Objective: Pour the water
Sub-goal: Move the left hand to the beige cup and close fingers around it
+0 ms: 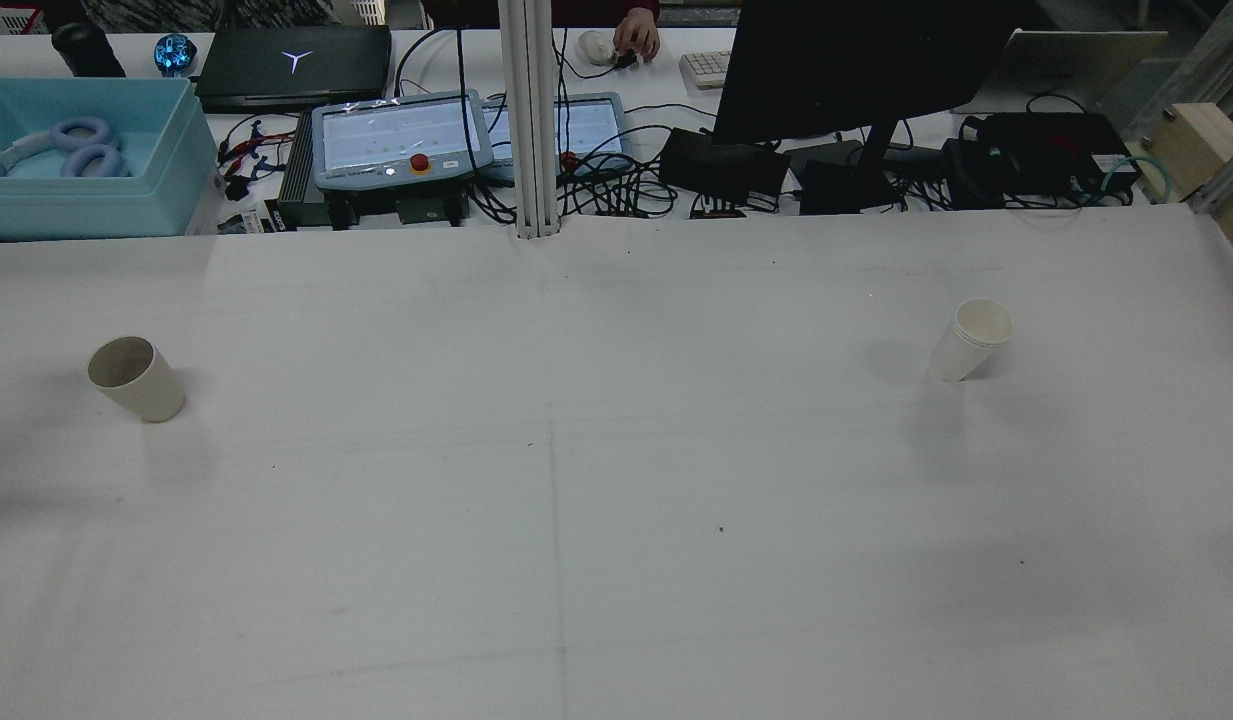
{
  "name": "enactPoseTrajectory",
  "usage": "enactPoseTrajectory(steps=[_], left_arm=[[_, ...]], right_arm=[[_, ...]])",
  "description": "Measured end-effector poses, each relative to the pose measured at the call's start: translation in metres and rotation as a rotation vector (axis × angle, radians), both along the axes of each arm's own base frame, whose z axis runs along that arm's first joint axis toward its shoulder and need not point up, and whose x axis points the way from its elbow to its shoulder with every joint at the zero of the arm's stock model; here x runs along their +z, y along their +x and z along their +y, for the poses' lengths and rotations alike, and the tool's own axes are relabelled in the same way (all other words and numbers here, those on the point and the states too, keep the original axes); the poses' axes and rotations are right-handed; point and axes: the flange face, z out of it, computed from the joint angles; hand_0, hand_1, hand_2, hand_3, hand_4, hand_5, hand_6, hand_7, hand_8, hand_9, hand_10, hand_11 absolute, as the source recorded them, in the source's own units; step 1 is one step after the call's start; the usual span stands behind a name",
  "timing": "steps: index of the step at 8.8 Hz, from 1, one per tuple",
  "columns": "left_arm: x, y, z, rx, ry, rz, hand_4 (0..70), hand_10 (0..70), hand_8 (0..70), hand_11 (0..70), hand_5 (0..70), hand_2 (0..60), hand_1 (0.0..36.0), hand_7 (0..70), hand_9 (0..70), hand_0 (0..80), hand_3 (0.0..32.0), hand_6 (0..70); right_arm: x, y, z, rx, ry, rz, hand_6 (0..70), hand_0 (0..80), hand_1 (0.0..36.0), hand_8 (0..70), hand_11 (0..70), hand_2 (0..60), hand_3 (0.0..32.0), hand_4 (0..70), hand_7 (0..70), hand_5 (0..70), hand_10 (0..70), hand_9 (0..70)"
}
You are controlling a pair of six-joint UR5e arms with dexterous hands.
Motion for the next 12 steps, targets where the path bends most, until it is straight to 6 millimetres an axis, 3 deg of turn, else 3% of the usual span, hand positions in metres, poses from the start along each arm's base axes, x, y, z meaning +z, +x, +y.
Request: enactPoseTrajectory(steps=[1, 3, 5, 7, 8, 10, 12], left_arm=[[0.007, 0.006, -0.001, 0.006, 0.004, -0.011, 0.0, 0.0, 0.0, 0.0, 12.9, 0.0, 15.9, 2.6, 0.0, 50.3, 26.4, 0.0], [0.029, 0.024, -0.025, 0.02, -0.041, -0.035, 0.0, 0.0, 0.0, 0.0, 15.9, 0.0, 15.6, 3.4, 0.0, 49.8, 22.8, 0.0], [0.059, 0.049, -0.035, 0.051, -0.064, -0.045, 0.0, 0.0, 0.0, 0.0, 16.3, 0.0, 16.3, 3.0, 0.0, 50.2, 24.0, 0.0], [0.084, 0.075, -0.034, 0.064, -0.058, -0.031, 0.0, 0.0, 0.0, 0.0, 14.6, 0.0, 17.6, 3.2, 0.0, 51.7, 25.2, 0.0], [0.093, 0.088, -0.032, 0.059, -0.049, -0.015, 0.0, 0.0, 0.0, 0.0, 13.5, 0.0, 18.1, 3.6, 0.0, 52.1, 26.6, 0.0], [0.093, 0.107, -0.034, 0.019, -0.023, 0.029, 0.0, 0.0, 0.0, 0.0, 14.2, 0.0, 19.7, 4.5, 0.0, 53.7, 26.8, 0.0], [0.09, 0.125, -0.046, -0.019, -0.006, 0.06, 0.0, 0.0, 0.0, 0.0, 15.8, 0.0, 20.2, 4.9, 0.0, 53.9, 25.2, 0.0]], right_arm=[[0.008, -0.002, 0.0, 0.001, 0.002, -0.011, 0.7, 33.2, 7.5, 1.2, 0.0, 15.6, 4.2, 2.5, 0.6, 7.6, 0.0, 1.6], [0.014, -0.01, -0.002, -0.01, 0.003, -0.012, 1.4, 36.4, 8.1, 1.0, 0.0, 16.0, 4.6, 2.8, 1.6, 8.2, 0.0, 1.4], [0.009, -0.014, -0.006, -0.018, 0.013, -0.014, 2.2, 37.5, 8.5, 0.8, 0.0, 16.2, 5.4, 3.2, 3.4, 9.0, 0.0, 1.2], [-0.015, -0.01, -0.01, -0.009, 0.056, -0.031, 3.2, 37.4, 8.3, 1.2, 0.3, 16.8, 4.2, 4.2, 4.8, 9.0, 0.0, 1.6], [-0.034, 0.003, -0.01, 0.014, 0.085, -0.048, 3.5, 37.4, 8.4, 1.3, 0.4, 17.0, 3.6, 4.6, 5.3, 9.1, 0.0, 1.7], [-0.06, 0.022, -0.01, 0.048, 0.102, -0.055, 3.6, 37.4, 8.5, 1.3, 0.3, 17.3, 3.4, 4.5, 5.4, 9.1, 0.0, 1.8], [-0.064, 0.024, -0.012, 0.052, 0.094, -0.054, 4.0, 37.4, 8.5, 1.3, 0.1, 17.5, 3.4, 5.1, 6.0, 9.3, 0.0, 1.8]])
